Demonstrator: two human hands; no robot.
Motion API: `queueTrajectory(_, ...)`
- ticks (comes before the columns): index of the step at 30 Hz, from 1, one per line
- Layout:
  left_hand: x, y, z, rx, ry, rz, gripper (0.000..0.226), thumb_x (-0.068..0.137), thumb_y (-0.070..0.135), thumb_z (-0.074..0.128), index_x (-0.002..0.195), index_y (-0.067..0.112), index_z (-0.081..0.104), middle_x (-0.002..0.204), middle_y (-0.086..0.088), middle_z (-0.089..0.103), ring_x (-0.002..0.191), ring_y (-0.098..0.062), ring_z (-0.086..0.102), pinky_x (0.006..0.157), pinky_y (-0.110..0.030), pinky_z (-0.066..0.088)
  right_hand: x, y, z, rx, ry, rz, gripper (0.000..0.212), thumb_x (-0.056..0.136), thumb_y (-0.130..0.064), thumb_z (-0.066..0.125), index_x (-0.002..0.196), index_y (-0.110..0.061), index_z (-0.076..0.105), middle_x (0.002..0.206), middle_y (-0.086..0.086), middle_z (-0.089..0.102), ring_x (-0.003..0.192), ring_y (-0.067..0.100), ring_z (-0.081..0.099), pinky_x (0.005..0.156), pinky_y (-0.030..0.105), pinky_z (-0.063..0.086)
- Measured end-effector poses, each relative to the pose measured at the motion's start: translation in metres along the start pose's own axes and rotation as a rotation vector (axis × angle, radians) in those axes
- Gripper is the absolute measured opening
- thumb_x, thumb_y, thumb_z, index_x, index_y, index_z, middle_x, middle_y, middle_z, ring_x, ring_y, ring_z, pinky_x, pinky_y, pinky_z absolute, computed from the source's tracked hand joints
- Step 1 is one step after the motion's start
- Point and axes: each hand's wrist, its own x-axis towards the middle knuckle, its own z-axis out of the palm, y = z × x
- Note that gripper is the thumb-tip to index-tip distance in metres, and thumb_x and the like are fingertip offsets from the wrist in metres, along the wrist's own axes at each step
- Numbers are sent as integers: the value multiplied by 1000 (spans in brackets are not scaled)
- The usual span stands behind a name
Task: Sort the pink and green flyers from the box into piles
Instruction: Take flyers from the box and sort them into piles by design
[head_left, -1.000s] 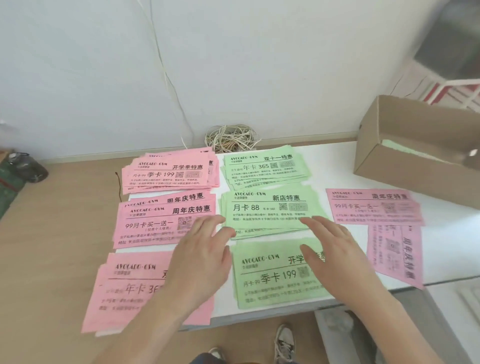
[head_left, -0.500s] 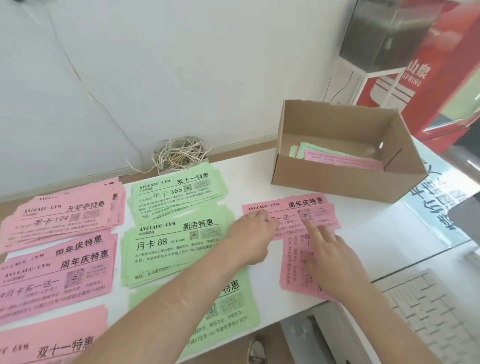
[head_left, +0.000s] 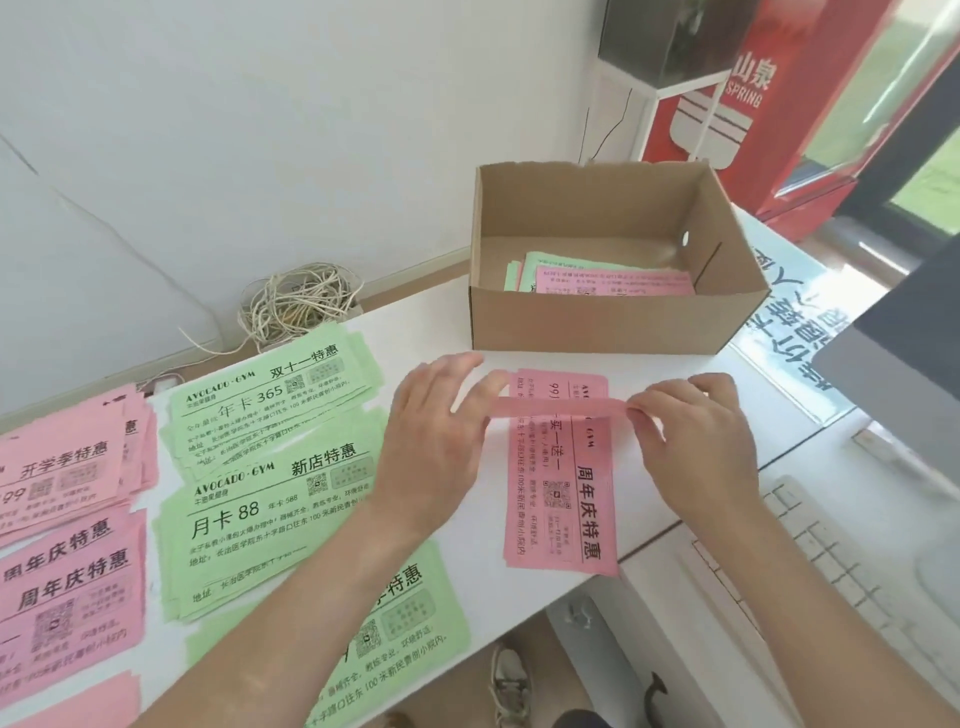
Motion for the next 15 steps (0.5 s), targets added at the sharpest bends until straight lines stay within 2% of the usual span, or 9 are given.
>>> queueTrajectory(1,-1,8,-7,9,15,45,35,85,10,61,120,14,56,121,-10,58,112,-29,51,99,-43,40,0,6,-4,-17,15,33,6,79,-8,74,75,-12,76,71,1,71,86,38,54,59,35,48)
queueTrajectory(2,-5,18,-11,-22,-57,97,38,86,17,62,123,16,53,126,-11,54,115,-29,49,100,-43,41,-2,12,-7,-35,25,54,8,80,-8,73,74,-12,75,67,1,70,85,38,54,58,34,47)
queueTrajectory(4,-15,37,-10,-43,-499,168,50,88,39,59,132,20,44,141,-10,43,128,-29,41,107,-46,37,-6,17,-12,-66,38,47,15,83,-9,68,69,-12,74,59,-1,65,80,35,54,55,33,43)
queueTrajectory(5,-22,44,-5,24,-741,161,61,89,50,54,139,22,36,151,-10,30,138,-30,29,113,-48,29,-9,15,-13,-74,39,28,20,83,-10,64,65,-13,71,56,-2,61,76,32,53,54,31,38)
queueTrajectory(6,-29,49,0,93,-893,154,68,88,56,50,143,21,28,156,-11,18,143,-30,18,116,-47,22,-12,11,-15,-80,29,6,24,82,-13,60,59,-14,66,53,-3,57,71,29,51,55,29,31)
queueTrajectory(8,-38,52,8,155,-926,153,66,91,52,47,143,17,27,156,-15,17,144,-30,16,116,-44,25,-18,0,-17,-93,-23,-15,33,82,-14,57,50,-20,48,47,-4,51,62,24,42,56,29,24)
queueTrajectory(10,-40,51,12,210,-830,210,48,97,35,45,137,10,38,149,-19,34,136,-33,34,104,-43,42,-23,-7,-16,-82,-117,-3,42,85,-12,61,54,-23,34,45,-4,47,58,22,33,53,27,23)
queueTrajectory(12,-38,53,11,251,-810,254,44,99,29,43,137,7,38,147,-22,36,133,-35,38,97,-44,47,-31,-13,-13,-54,-242,20,39,91,-19,55,56,-20,37,50,-5,47,61,21,37,48,27,21)
queueTrajectory(15,-32,61,2,269,-948,246,66,95,49,43,143,7,26,153,-21,22,140,-34,26,104,-46,40,-43,-30,-5,-52,-444,32,36,100,-32,36,73,-19,57,73,-6,60,77,19,45,53,29,30)
